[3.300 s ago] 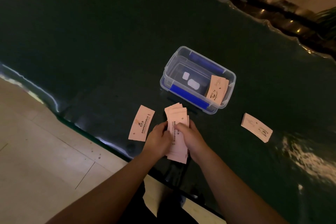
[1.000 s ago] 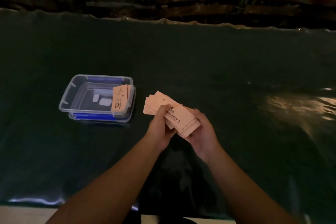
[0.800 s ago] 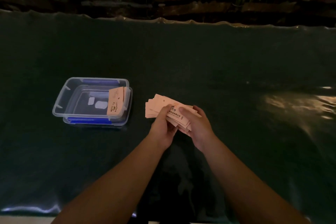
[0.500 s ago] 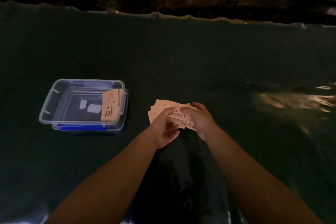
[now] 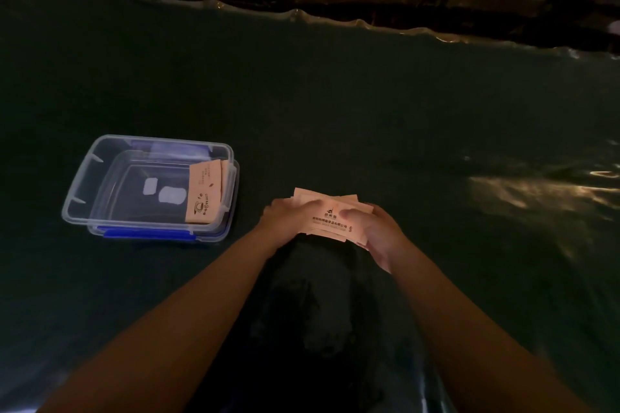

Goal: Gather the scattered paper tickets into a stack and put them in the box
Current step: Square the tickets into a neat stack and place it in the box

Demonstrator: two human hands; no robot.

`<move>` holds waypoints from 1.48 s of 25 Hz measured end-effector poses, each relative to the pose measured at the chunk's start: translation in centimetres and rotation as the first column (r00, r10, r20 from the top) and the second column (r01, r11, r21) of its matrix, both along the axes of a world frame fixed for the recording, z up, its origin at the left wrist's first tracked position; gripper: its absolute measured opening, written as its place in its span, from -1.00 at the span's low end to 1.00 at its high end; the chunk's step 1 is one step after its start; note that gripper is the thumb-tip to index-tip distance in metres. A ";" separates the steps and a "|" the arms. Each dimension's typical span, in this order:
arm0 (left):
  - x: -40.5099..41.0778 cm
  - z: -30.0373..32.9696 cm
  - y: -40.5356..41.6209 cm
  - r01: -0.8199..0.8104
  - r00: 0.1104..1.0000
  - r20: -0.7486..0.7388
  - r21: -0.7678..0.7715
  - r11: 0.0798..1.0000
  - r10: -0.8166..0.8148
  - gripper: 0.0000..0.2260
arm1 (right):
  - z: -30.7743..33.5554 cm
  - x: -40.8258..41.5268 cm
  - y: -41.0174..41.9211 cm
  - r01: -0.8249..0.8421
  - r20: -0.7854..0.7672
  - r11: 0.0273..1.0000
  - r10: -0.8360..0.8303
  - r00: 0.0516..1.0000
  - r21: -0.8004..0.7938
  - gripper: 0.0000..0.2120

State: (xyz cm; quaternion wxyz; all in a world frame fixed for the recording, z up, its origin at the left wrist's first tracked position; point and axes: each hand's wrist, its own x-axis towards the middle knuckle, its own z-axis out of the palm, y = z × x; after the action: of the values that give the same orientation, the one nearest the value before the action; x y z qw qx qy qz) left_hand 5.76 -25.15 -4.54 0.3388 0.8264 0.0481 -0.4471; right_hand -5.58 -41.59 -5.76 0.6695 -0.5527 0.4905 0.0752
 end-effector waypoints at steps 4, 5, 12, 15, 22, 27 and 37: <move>-0.6 -0.5 -1.5 -0.075 0.997 -0.008 -0.029 0.997 0.075 -0.26 | -0.1 0.5 1.4 0.020 0.016 0.997 -0.019 1.000 -0.069 -0.66; -0.6 -0.4 -1.5 -0.088 0.996 -0.028 -0.040 0.995 0.086 -0.26 | -0.1 0.4 1.6 0.015 0.023 0.996 -0.013 1.000 -0.086 -0.74; -0.6 0.0 0.5 -0.116 0.989 -0.113 -0.188 0.975 0.096 -0.35 | 0.0 -1.7 3.1 0.055 0.054 0.995 -0.060 0.997 0.085 -0.50; -1.4 0.3 1.4 -0.112 0.988 -0.135 -0.261 0.959 0.078 -0.36 | 0.0 -3.6 3.9 0.082 0.147 0.968 -0.119 0.982 0.236 -0.54; -5.3 1.9 3.6 -0.626 0.778 -0.356 -0.512 0.588 0.518 -0.12 | 0.1 -5.6 8.2 0.190 0.320 0.865 -0.364 0.875 0.465 -0.39; -6.4 3.3 4.8 -0.569 0.817 -0.465 -0.556 0.606 0.341 -0.51 | 0.9 -6.6 8.4 -0.014 0.362 0.950 -0.106 0.926 0.313 -0.38; -4.3 4.4 6.6 0.149 0.989 0.089 -0.643 0.751 -0.120 -0.24 | 2.3 -3.4 7.8 -0.467 0.290 0.817 0.563 0.774 -0.340 -0.06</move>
State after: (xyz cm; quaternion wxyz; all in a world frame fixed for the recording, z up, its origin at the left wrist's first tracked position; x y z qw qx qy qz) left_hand 1.48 -18.53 -0.16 0.5713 0.6688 -0.1758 -0.4420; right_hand -8.96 -33.77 -3.41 0.6293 -0.7495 0.1862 0.0872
